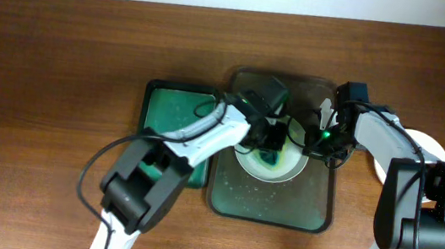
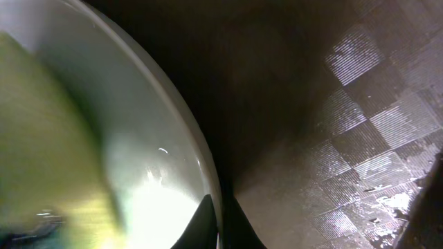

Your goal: Clean dirty plates on tray and stack at the side

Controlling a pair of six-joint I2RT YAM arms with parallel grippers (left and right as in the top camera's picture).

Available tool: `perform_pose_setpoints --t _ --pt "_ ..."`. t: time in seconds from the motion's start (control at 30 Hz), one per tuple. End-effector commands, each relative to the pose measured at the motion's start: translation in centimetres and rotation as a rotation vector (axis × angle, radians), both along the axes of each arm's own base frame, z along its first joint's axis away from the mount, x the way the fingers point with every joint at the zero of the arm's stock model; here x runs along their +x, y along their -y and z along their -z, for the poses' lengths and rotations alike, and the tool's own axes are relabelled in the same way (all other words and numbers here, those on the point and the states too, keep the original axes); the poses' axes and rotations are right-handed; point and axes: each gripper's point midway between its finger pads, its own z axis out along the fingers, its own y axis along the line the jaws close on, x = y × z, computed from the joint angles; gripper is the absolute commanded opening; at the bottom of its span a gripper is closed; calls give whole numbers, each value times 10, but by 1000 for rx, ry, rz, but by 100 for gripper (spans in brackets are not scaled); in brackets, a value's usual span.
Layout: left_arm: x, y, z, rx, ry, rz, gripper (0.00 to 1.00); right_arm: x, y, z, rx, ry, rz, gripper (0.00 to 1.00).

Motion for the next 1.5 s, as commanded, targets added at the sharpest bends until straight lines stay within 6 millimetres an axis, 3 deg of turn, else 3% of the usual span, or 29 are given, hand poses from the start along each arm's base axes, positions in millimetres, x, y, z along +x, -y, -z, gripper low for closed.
perform_pose_setpoints --t 0.0,0.07,0.13,0.3,0.43,0.5,0.53,0.57,0.63,0.73,0.8,0.83,0.9,1.07,1.17,1.27,1.33,1.4,1.47 --pt "-12 -2 42 58 -92 -27 0 -7 2 10 -17 -44 8 4" --pt "-3 -56 58 332 -51 -218 0 -9 2 10 -17 -51 8 4" --pt "6 -69 45 412 -3 -242 0 -9 2 10 -17 -52 8 4" --pt "29 -123 25 665 132 -296 0 -13 2 10 -17 -67 8 4" --pt "35 -136 21 680 111 -300 0 -15 3 10 -17 -75 7 4" --pt "23 -114 16 546 -16 -232 0 -15 3 10 -17 -76 7 4" --pt "19 -93 3 423 -82 -165 0 -15 3 10 -17 -78 7 4" --pt "21 -86 -11 378 -104 -158 0 -16 3 10 -17 -79 7 4" --pt "25 -83 -39 361 -92 -129 0 -18 3 10 -18 -89 7 4" --pt "27 -84 -104 332 -19 -68 0 -19 3 10 -18 -93 7 4" --pt "29 -100 -129 360 30 -96 0 -19 3 10 -18 -92 3 4" --pt "31 -125 -147 415 69 -137 0 -19 3 10 -18 -91 3 4" --pt "34 -167 -161 522 93 -197 0 -14 2 10 -17 -70 3 4" --pt "22 -235 -159 702 -12 -261 0 -7 -4 4 24 -34 2 4" --pt "19 -239 -125 734 -56 -248 0 -9 -2 -22 7 8 -5 4" --pt "6 -240 -56 743 -122 -226 0 -18 17 -63 -156 80 18 4" --pt "3 -241 -28 739 -124 -227 0 -26 32 -90 -299 130 69 4" --pt "7 -241 -22 731 -107 -236 1 -29 36 -110 -395 192 97 4" --pt "9 -245 -22 726 -107 -250 8 -32 39 -128 -519 254 120 4"
